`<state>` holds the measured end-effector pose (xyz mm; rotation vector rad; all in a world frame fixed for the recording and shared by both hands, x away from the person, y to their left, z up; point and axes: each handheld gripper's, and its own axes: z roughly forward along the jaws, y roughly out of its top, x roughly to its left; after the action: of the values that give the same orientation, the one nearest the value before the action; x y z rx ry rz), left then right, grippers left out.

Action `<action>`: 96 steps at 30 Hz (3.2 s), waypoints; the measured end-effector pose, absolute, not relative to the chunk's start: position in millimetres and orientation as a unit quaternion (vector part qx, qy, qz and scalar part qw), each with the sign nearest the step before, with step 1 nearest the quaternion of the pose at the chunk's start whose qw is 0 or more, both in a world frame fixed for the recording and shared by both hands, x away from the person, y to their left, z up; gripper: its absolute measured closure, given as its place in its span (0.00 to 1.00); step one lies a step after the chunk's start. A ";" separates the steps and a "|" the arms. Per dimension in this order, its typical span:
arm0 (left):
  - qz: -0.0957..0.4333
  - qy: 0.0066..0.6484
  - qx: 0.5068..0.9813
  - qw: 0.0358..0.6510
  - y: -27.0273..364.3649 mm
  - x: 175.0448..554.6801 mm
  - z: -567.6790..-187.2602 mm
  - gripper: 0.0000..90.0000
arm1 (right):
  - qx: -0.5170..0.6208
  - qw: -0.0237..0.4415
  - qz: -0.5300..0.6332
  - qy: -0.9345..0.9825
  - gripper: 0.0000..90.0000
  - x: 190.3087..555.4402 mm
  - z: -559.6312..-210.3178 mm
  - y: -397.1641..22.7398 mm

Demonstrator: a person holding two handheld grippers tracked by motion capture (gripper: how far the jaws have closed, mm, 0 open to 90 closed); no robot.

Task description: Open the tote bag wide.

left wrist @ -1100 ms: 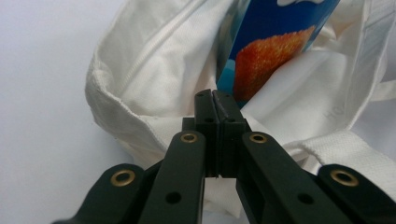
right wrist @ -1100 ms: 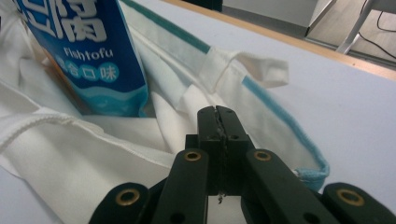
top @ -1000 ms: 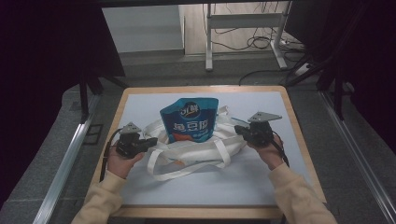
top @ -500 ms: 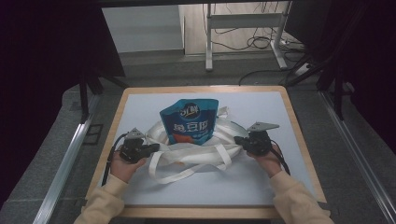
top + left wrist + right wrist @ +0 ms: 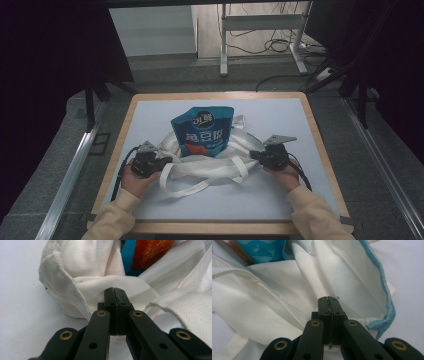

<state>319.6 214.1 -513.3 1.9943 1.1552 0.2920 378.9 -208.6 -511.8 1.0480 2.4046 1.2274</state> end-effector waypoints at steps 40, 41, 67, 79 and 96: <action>0.116 0.388 0.825 0.394 171.0 308.8 -485.1 1.00 | 0.345 0.147 0.392 0.840 0.99 429.8 -465.0 -158.0; 0.114 0.388 0.828 0.389 169.6 308.1 -487.1 1.00 | 0.350 0.147 0.388 0.839 0.99 432.7 -467.3 -158.8; 0.102 0.384 0.837 0.377 164.5 299.6 -504.7 0.99 | 0.365 0.159 0.379 0.835 0.99 449.4 -481.2 -161.3; 0.147 0.414 0.786 0.435 196.5 307.6 -464.6 0.99 | 0.328 0.157 0.443 0.819 0.99 397.7 -444.4 -172.8; 0.142 0.472 0.787 0.371 195.1 370.8 -476.9 1.00 | 0.301 0.102 0.414 0.853 0.99 366.5 -479.2 -164.0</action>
<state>370.8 195.1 -476.9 2.0183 1.2115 0.3637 366.5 -164.0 -479.2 0.8890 2.5184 1.2213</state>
